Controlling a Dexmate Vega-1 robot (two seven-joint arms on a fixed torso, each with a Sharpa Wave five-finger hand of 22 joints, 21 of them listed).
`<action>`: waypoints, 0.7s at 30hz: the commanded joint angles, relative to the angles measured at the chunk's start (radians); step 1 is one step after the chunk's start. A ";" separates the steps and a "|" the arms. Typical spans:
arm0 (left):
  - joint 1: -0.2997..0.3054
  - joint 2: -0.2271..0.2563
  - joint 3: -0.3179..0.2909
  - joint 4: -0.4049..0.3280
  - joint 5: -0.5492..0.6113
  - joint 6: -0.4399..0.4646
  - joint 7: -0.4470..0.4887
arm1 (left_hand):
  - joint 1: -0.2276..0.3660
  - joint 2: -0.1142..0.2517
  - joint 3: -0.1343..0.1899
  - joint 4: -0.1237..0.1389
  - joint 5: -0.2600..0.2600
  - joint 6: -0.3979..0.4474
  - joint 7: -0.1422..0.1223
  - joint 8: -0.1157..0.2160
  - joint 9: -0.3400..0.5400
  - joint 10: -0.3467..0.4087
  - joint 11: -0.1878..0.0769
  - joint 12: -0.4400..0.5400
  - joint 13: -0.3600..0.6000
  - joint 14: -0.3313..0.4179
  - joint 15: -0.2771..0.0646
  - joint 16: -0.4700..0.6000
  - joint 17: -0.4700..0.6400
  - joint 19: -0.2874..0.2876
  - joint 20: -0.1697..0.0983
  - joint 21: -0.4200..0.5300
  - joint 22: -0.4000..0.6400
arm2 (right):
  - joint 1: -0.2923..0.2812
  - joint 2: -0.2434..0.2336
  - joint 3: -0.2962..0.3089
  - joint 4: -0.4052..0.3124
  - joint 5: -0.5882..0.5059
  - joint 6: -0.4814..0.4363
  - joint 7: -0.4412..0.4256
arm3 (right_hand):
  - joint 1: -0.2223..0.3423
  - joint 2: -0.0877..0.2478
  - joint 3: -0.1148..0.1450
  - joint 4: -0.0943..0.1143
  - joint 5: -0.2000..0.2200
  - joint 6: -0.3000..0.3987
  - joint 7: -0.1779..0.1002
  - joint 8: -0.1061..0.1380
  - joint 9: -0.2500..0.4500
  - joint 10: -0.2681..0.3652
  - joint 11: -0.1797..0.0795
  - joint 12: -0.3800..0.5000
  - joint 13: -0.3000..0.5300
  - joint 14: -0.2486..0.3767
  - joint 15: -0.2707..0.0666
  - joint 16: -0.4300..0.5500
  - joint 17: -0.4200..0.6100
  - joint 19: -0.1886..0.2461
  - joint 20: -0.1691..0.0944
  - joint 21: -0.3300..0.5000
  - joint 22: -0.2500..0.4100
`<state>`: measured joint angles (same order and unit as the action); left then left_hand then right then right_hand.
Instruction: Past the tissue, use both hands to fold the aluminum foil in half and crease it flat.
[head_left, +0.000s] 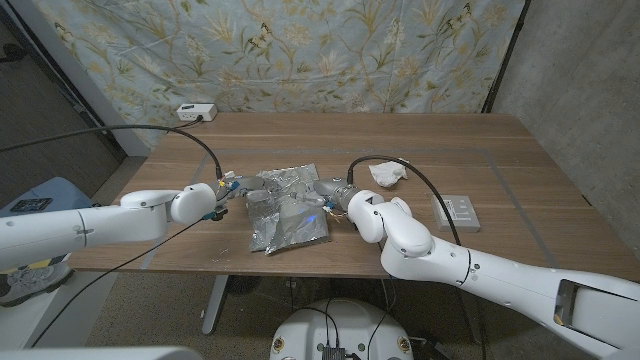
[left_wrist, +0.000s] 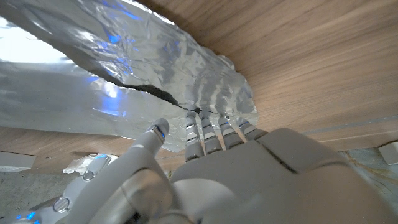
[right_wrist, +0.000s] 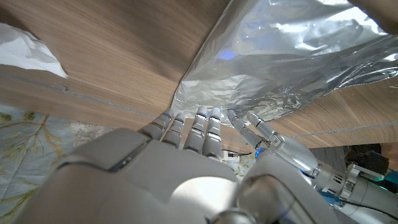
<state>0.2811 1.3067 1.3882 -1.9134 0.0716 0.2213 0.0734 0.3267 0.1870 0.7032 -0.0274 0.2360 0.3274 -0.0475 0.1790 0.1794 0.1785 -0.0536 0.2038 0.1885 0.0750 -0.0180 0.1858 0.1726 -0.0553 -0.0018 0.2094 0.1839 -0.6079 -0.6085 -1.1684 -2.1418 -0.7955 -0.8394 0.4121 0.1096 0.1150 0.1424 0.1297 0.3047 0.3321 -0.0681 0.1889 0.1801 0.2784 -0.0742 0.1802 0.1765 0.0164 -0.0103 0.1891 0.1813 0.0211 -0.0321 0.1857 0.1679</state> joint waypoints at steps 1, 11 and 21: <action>0.002 -0.002 -0.001 0.003 -0.006 0.003 0.011 | 0.012 -0.002 -0.003 0.002 -0.002 0.011 0.005 0.007 0.005 0.005 0.003 0.001 0.002 0.009 -0.001 -0.002 0.000 0.001 -0.001 0.004 0.003 | -0.014 -0.016 0.000 -0.090 -0.040 -0.073 0.065 | 0.013 0.039 0.010 -0.002 0.002 0.001 -0.005 0.006 0.002 -0.001 -0.001 0.003 0.003 0.004 -0.009 0.009 0.003 0.008 0.000 0.005 -0.001; 0.005 -0.004 -0.006 0.009 -0.019 -0.003 0.023 | 0.012 -0.001 -0.003 0.003 -0.002 0.012 0.007 0.007 0.005 0.005 0.004 0.001 0.002 0.009 0.000 -0.002 0.000 0.001 0.000 0.004 0.003 | -0.002 -0.003 -0.051 -0.140 -0.095 -0.207 0.159 | 0.006 0.034 0.011 0.003 0.000 -0.009 0.012 0.001 0.002 -0.005 0.015 0.002 0.003 -0.003 0.004 0.008 0.005 0.001 0.004 0.002 -0.001; 0.007 -0.011 -0.008 0.013 -0.018 -0.003 0.032 | 0.012 -0.001 -0.002 0.003 -0.001 0.011 0.006 0.006 0.005 0.005 0.004 0.001 0.002 0.010 0.000 -0.002 0.000 0.001 0.001 0.004 0.003 | 0.024 0.013 -0.123 -0.172 -0.169 -0.302 0.221 | 0.001 0.057 0.028 0.014 0.004 0.009 0.002 0.008 0.001 0.012 -0.015 0.007 0.003 0.003 -0.005 0.012 0.007 -0.001 -0.005 0.001 0.000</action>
<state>0.2849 1.3008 1.3831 -1.9042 0.0570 0.2210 0.0941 0.3267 0.1870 0.7032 -0.0273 0.2360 0.3304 -0.0445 0.1789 0.1790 0.1785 -0.0536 0.2038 0.1885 0.0750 -0.0180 0.1858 0.1726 -0.0553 -0.0018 0.2093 0.1839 -0.6067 -0.6097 -1.2259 -2.2760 -0.8922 -1.0381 0.5606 0.1096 0.1150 0.1621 0.1411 0.3047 0.3265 -0.0625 0.1920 0.1802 0.2857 -0.0815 0.1801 0.1766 0.0164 -0.0103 0.1968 0.1841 0.0243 -0.0288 0.1857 0.1678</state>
